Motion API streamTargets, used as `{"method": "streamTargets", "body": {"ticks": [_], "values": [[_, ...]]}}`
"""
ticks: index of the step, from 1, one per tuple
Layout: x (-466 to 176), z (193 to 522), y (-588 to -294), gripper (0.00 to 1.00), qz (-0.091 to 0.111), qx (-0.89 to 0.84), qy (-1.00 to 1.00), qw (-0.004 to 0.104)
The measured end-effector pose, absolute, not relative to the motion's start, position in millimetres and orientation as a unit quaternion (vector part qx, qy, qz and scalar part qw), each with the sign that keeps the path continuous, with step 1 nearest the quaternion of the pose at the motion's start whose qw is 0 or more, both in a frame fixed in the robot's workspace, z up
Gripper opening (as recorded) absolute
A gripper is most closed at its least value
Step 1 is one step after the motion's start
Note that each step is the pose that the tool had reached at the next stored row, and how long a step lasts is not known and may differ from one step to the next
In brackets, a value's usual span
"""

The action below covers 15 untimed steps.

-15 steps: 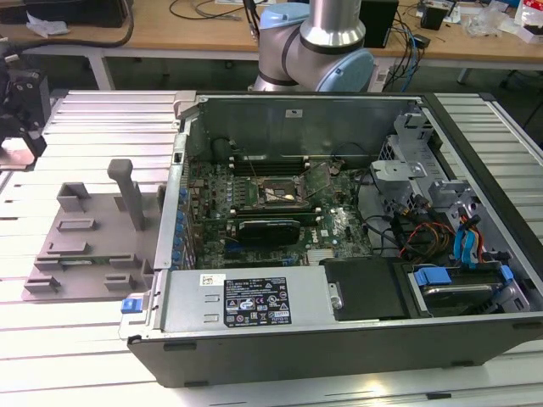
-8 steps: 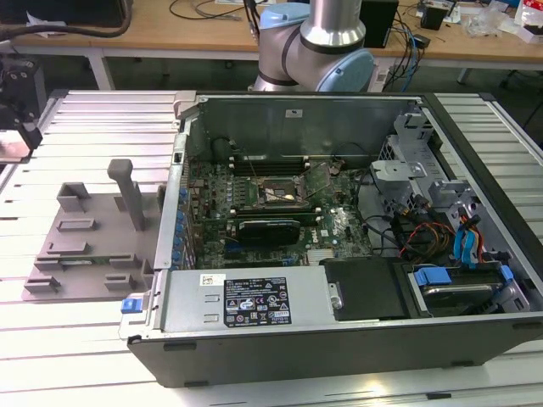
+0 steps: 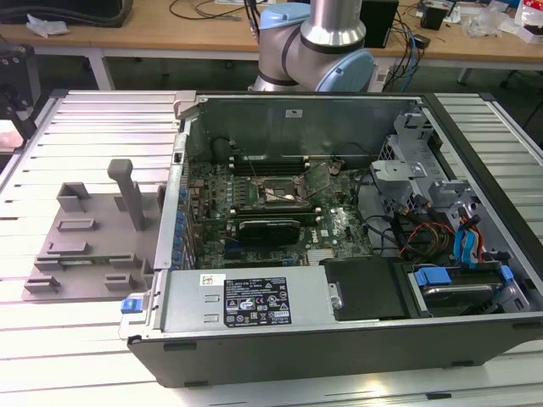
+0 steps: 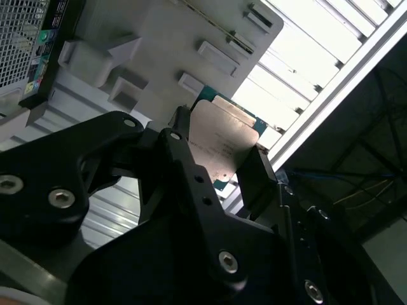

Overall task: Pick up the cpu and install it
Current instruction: 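Pick up the cpu and move it towards the insertion slot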

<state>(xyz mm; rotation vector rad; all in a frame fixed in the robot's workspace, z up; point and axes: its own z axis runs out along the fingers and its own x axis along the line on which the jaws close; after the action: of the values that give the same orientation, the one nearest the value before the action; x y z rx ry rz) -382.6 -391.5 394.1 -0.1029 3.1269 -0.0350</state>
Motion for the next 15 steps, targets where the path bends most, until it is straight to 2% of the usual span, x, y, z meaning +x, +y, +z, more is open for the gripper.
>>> {"method": "streamTargets", "body": {"ticks": [15], "values": [[-374, 414, -392, 0.54, -0.011, -0.033, 0.999, 0.006]]}}
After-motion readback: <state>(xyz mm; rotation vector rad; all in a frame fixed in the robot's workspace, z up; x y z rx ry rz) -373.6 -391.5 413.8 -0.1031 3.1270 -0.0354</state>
